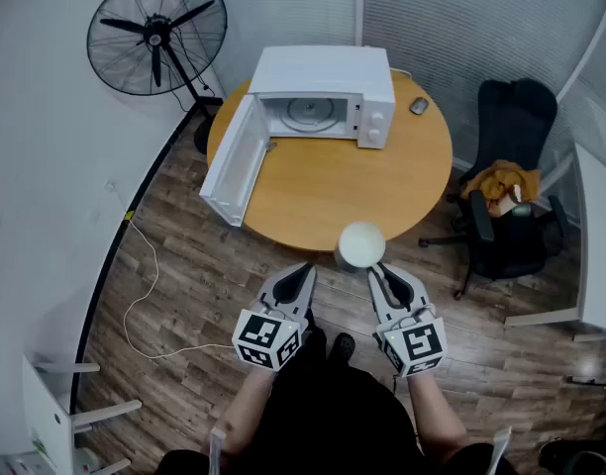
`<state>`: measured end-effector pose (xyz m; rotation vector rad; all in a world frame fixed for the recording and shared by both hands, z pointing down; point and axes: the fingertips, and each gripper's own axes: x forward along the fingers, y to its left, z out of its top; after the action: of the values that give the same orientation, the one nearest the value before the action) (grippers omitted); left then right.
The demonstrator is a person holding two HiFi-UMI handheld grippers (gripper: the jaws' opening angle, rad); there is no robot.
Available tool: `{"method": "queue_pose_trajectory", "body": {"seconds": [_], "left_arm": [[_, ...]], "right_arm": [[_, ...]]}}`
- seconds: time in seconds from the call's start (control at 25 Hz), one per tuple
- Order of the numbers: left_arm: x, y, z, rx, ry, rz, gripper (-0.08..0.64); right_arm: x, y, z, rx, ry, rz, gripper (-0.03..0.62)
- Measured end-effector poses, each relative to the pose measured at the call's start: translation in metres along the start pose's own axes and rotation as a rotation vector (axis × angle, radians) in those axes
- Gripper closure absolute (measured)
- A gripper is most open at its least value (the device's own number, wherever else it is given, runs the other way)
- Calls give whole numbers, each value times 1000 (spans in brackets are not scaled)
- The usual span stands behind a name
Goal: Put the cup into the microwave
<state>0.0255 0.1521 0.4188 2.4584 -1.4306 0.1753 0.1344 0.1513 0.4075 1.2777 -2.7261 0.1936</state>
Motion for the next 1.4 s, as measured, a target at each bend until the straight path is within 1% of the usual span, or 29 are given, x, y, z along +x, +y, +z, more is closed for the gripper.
{"method": "queue_pose_trajectory", "body": {"seconds": [0.12, 0.28, 0.6, 0.84, 1.12, 1.24, 1.4], "left_arm": [[-4, -3, 1, 1, -4, 3, 565], [-8, -4, 0, 3, -3, 7, 565], [-13, -5, -4, 6, 1, 29, 565], [-17, -6, -6, 0, 2, 40, 565], [-10, 14, -6, -8, 5, 32, 565], [-2, 23, -2, -7, 4, 12, 565], [9, 43, 9, -2, 0, -15, 565]], "right_arm": [[-4, 3, -1, -8, 16, 8, 537], [-6, 5, 1, -11, 11, 9, 537], [-12, 1, 4, 29, -23, 10, 535], [-11, 3, 4, 31, -36, 27, 535], [0, -3, 7, 25, -38, -15, 535], [10, -9, 6, 25, -22, -33, 535], [32, -14, 13, 22, -26, -71, 535]]}}
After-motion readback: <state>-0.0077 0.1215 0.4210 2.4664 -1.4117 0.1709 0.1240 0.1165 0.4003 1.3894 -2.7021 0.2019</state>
